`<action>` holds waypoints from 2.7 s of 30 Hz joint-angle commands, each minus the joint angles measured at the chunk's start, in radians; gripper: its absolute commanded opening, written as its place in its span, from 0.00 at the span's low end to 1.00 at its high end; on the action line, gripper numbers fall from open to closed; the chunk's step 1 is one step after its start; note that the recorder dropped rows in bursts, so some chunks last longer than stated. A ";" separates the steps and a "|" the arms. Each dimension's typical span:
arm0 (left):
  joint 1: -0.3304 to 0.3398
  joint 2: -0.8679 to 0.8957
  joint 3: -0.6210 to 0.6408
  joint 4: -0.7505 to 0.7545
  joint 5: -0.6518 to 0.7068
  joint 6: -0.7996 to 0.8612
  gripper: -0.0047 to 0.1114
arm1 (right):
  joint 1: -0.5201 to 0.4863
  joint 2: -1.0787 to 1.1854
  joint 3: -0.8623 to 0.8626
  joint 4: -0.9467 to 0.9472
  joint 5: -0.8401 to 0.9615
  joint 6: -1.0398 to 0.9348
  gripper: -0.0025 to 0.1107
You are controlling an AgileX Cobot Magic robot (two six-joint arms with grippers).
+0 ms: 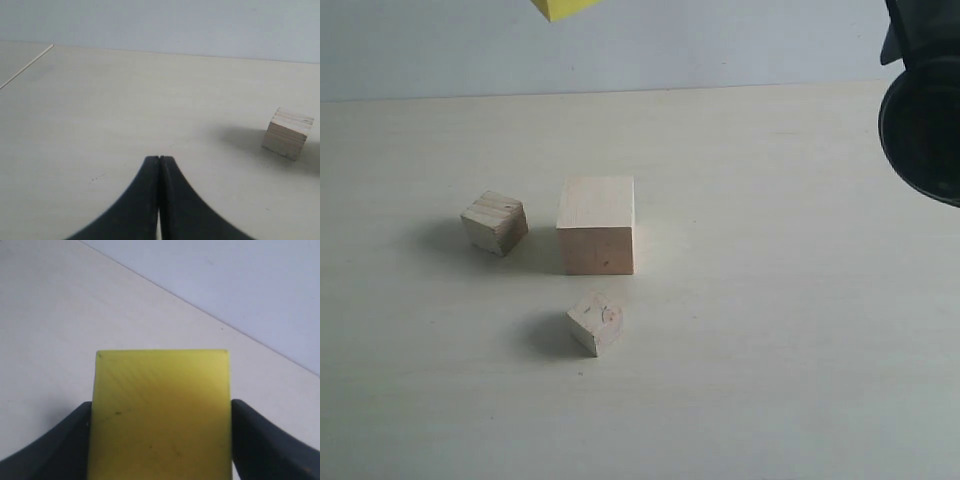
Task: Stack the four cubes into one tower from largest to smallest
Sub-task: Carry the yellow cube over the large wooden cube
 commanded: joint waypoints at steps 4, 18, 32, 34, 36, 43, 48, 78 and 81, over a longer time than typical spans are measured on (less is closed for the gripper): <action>-0.007 -0.006 0.003 0.002 -0.011 0.000 0.04 | 0.005 -0.008 -0.008 0.009 -0.011 -0.017 0.02; -0.007 -0.006 0.003 0.002 -0.011 0.000 0.04 | 0.011 -0.008 -0.008 0.198 -0.011 -0.078 0.02; -0.007 -0.006 0.003 0.002 -0.011 0.000 0.04 | 0.053 -0.082 0.211 0.204 -0.182 -0.173 0.02; -0.007 -0.006 0.003 0.002 -0.011 0.000 0.04 | 0.053 -0.122 0.298 0.241 -0.237 -0.237 0.02; -0.007 -0.006 0.003 0.002 -0.011 0.000 0.04 | 0.053 -0.176 0.382 0.268 -0.295 -0.292 0.02; -0.007 -0.006 0.003 0.002 -0.011 0.000 0.04 | 0.023 -0.317 0.584 0.271 -0.281 -0.467 0.02; -0.007 -0.006 0.003 0.002 -0.011 0.000 0.04 | -0.021 -0.386 0.732 0.355 -0.225 -0.724 0.02; -0.007 -0.006 0.003 0.002 -0.011 0.000 0.04 | -0.174 -0.264 0.822 0.565 -0.011 -1.116 0.02; -0.007 -0.006 0.003 0.002 -0.011 0.000 0.04 | -0.174 -0.262 0.822 0.571 -0.011 -1.123 0.02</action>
